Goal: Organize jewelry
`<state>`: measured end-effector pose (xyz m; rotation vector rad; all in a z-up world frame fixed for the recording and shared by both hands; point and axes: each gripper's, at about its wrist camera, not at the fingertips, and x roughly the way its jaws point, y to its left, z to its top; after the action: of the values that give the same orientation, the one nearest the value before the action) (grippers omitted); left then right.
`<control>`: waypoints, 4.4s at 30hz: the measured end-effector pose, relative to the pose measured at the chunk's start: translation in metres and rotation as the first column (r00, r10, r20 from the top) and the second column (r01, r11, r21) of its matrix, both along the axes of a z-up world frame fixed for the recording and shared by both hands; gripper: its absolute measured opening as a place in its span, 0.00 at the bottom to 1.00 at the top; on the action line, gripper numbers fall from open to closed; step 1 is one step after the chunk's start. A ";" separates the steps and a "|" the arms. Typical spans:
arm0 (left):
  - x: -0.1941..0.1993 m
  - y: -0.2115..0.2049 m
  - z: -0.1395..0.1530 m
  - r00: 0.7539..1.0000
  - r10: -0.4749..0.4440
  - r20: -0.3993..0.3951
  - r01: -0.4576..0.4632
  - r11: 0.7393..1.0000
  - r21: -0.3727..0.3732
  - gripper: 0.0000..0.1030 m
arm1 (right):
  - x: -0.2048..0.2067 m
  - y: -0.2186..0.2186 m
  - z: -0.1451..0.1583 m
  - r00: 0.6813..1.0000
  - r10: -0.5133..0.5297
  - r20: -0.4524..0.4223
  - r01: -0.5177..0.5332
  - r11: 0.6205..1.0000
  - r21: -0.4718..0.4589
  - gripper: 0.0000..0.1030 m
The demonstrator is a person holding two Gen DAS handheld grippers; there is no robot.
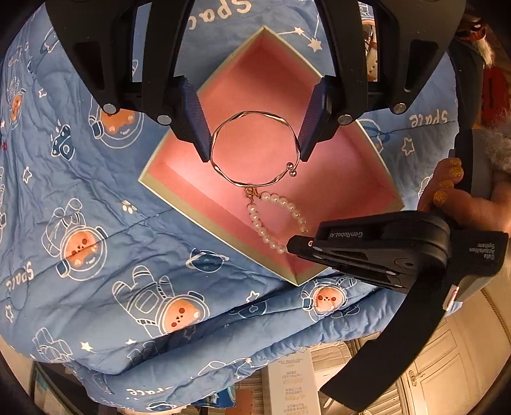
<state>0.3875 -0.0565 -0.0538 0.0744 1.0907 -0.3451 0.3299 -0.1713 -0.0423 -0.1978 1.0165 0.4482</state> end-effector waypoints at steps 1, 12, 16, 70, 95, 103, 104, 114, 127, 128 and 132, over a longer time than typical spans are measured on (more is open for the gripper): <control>0.000 0.001 0.000 1.000 -0.001 0.000 0.001 1.000 0.001 0.09 | 0.005 0.005 -0.003 1.000 0.011 -0.013 -0.011 1.000 -0.010 0.54; -0.003 0.000 0.001 1.000 -0.013 0.019 0.013 1.000 0.025 0.09 | 0.040 0.028 -0.039 0.994 0.043 -0.104 -0.058 0.987 -0.149 0.54; -0.005 -0.001 0.005 0.999 -0.026 0.027 0.026 1.000 0.015 0.23 | 0.046 0.030 -0.045 0.992 0.049 -0.119 -0.067 0.985 -0.160 0.54; -0.251 0.058 -0.019 0.970 0.039 0.239 -0.018 0.996 -0.092 0.87 | -0.177 -0.041 -0.030 0.985 -0.170 0.018 0.167 0.980 0.105 0.76; -0.265 0.028 -0.041 0.981 -0.043 0.191 0.062 0.994 -0.095 0.28 | -0.193 -0.026 -0.051 0.996 -0.092 0.017 0.091 0.995 0.026 0.38; -0.253 0.017 -0.045 0.979 -0.065 0.192 0.081 0.994 -0.080 0.23 | -0.185 -0.021 -0.054 0.996 -0.091 0.012 0.091 0.995 0.030 0.38; -0.251 0.016 -0.045 0.979 -0.062 0.194 0.078 0.994 -0.079 0.23 | -0.184 -0.020 -0.055 0.996 -0.091 0.012 0.091 0.995 0.031 0.38; -0.237 0.015 -0.047 0.974 -0.061 0.217 0.081 0.993 -0.088 0.20 | -0.179 -0.019 -0.057 0.995 -0.100 0.014 0.100 0.994 0.046 0.35; -0.243 0.022 -0.048 0.978 -0.047 0.201 0.072 0.990 -0.121 0.14 | -0.178 -0.020 -0.057 0.994 -0.109 0.022 0.108 0.992 0.061 0.22; -0.243 0.022 -0.048 0.979 -0.045 0.200 0.071 0.990 -0.125 0.14 | -0.179 -0.020 -0.057 0.993 -0.112 0.023 0.110 0.992 0.061 0.21; -0.246 0.025 -0.047 0.980 -0.037 0.197 0.064 0.989 -0.137 0.14 | -0.180 -0.022 -0.057 0.992 -0.121 0.024 0.119 0.991 0.066 0.17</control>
<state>0.1413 -0.0313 -0.1010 0.0084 0.8701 -0.4515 0.1495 -0.1936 -0.0990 -0.0844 0.9798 0.3672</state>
